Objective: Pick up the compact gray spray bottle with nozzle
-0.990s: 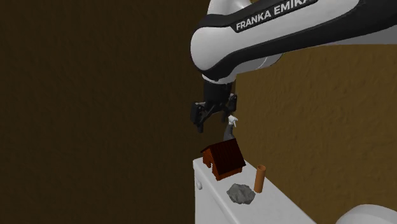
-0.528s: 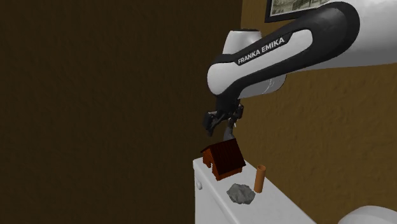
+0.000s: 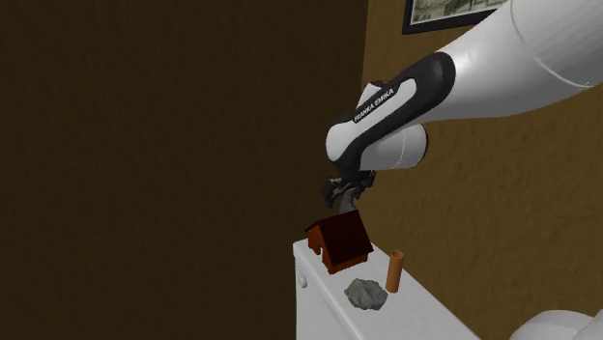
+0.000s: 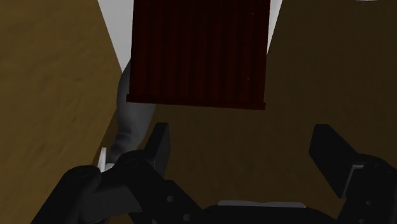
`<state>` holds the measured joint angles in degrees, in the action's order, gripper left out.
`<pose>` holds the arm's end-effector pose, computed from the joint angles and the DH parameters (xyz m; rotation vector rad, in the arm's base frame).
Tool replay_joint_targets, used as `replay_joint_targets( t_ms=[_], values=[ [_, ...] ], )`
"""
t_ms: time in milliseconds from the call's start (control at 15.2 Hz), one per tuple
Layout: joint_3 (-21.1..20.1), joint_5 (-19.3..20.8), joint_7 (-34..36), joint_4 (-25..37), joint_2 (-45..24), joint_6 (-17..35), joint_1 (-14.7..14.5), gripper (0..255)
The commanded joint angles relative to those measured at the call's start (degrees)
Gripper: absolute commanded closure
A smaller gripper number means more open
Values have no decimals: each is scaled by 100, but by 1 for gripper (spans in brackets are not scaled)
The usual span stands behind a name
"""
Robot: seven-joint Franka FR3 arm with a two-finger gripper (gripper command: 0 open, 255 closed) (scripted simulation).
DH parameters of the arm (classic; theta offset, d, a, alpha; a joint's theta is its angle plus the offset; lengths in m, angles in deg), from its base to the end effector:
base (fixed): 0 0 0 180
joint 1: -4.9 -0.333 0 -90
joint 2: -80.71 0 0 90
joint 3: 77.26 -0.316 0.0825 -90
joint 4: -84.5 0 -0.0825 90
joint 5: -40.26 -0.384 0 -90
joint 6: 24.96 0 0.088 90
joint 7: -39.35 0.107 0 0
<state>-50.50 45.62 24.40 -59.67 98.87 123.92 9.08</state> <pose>0.3981 -0.2399 0.4200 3.0014 -0.3224 0.5685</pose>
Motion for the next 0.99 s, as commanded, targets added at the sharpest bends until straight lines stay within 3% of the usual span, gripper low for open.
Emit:
replay_joint_targets(
  t_ms=[0, 198, 396, 528, 660, 792, 924],
  values=[
    [360, -418, -466, 174, -432, 377, -197, 0],
    [946, -1503, -1472, 494, -1121, 811, -627, 0],
    [1339, -3247, -2944, 979, -1942, 974, -925, 0],
    [1262, -4434, -3918, 1392, -2517, 906, -756, 0],
    [986, -5337, -4660, 1829, -3035, 789, -353, 0],
    [710, -6010, -5210, 2273, -3505, 665, 67, 0],
    [607, -6225, -5390, 2362, -3644, 670, 185, 0]
  ],
)
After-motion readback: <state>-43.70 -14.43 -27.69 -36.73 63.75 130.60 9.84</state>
